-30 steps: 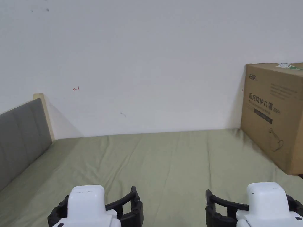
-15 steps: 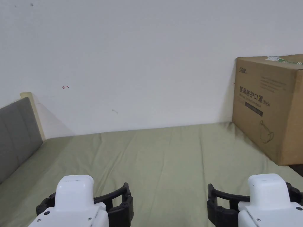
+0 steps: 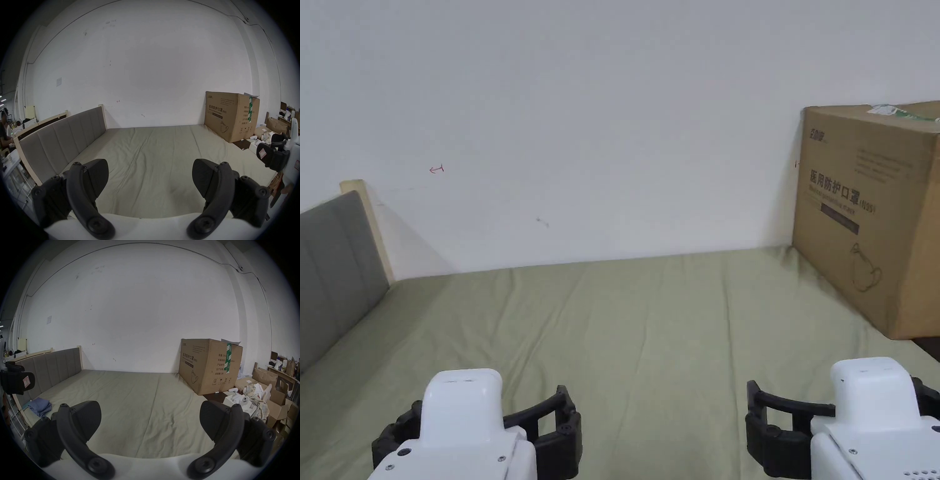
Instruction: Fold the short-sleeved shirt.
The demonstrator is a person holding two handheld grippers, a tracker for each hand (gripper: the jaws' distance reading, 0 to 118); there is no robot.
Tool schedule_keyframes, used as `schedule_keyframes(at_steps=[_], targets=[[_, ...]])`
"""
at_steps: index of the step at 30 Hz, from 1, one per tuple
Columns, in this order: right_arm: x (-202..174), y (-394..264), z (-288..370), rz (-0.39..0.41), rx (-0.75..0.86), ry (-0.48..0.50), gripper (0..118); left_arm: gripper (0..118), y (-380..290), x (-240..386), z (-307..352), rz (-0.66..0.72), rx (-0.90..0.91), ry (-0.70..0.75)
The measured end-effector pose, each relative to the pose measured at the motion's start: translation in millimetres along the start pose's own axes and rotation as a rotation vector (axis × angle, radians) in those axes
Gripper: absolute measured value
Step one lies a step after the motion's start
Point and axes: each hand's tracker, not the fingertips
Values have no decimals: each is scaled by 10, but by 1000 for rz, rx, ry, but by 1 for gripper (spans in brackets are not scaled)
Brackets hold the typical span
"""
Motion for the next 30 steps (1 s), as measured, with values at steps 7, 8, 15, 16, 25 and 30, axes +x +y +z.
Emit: schedule_keyframes(at_steps=[7,8,15,16,25,30], targets=[[-4,-3,3,-10,-1,6,118,108,21,-23,-27,0,3,24],[-1,-2,2,-11,-1,5,118,108,28,-27,-20,5,0,20],[14,4,3,-9,-3,3,118,108,19,-6,7,-12,28,26],[16,7,4,-10,-2,5,118,108,18,-7,15,-16,31,25],[5,20,21,-11,9,13,118,108,22,-34,10,7,8,7],[9,26,25,-15,12,12,118,108,14,-9,40,-7,41,12]])
